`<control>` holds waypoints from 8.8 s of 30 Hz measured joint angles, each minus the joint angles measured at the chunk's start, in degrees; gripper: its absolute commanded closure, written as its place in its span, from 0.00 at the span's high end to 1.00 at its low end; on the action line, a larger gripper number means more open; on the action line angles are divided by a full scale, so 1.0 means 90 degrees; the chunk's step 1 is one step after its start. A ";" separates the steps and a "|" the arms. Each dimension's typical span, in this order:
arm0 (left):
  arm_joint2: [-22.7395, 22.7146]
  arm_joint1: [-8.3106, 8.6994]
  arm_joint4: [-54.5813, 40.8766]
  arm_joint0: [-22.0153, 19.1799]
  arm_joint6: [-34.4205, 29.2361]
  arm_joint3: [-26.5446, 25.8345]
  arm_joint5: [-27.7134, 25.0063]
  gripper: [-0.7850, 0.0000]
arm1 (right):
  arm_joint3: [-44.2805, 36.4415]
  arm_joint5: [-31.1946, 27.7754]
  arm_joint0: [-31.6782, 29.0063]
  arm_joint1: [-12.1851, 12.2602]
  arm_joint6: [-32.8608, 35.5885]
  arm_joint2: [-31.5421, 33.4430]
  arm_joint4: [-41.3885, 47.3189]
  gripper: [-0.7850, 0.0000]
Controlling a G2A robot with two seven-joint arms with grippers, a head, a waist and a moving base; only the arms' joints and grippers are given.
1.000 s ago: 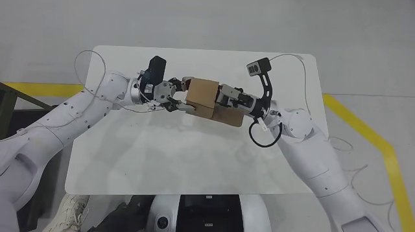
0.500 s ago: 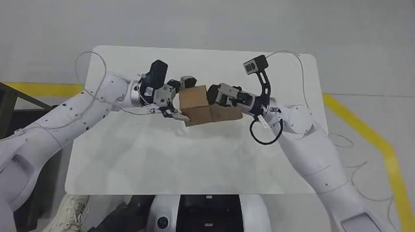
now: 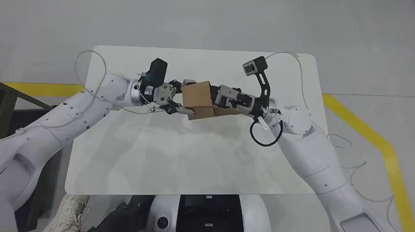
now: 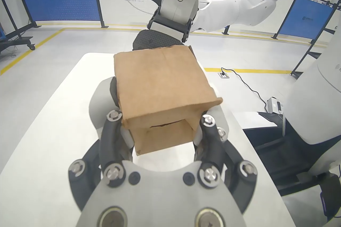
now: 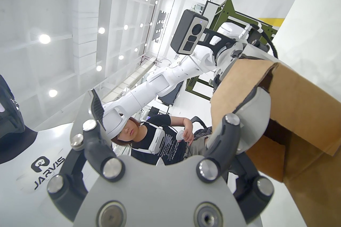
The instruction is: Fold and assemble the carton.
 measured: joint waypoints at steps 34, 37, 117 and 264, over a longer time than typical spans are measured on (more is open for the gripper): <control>-0.1501 0.0586 -0.0436 0.0633 0.0001 -0.0707 0.0001 0.32 | 0.0070 0.0458 -0.1230 0.0294 -0.1495 0.1706 -0.0479 0.94; -0.1739 0.0657 -0.0478 0.0768 0.0001 -0.0892 0.0001 0.32 | 0.0181 0.0519 -0.1216 0.0278 -0.1477 0.1600 -0.0485 0.83; -0.1467 0.0012 0.1914 0.0421 -0.0001 -0.0211 0.0001 0.41 | -0.0700 0.1205 -0.0979 0.0180 -0.1817 0.0458 -0.2889 0.47; -0.1378 -0.0475 0.1540 0.0525 -0.1246 0.0799 0.0001 0.64 | -0.1538 0.0624 -0.1776 0.0182 -0.2966 0.0824 -0.3272 0.27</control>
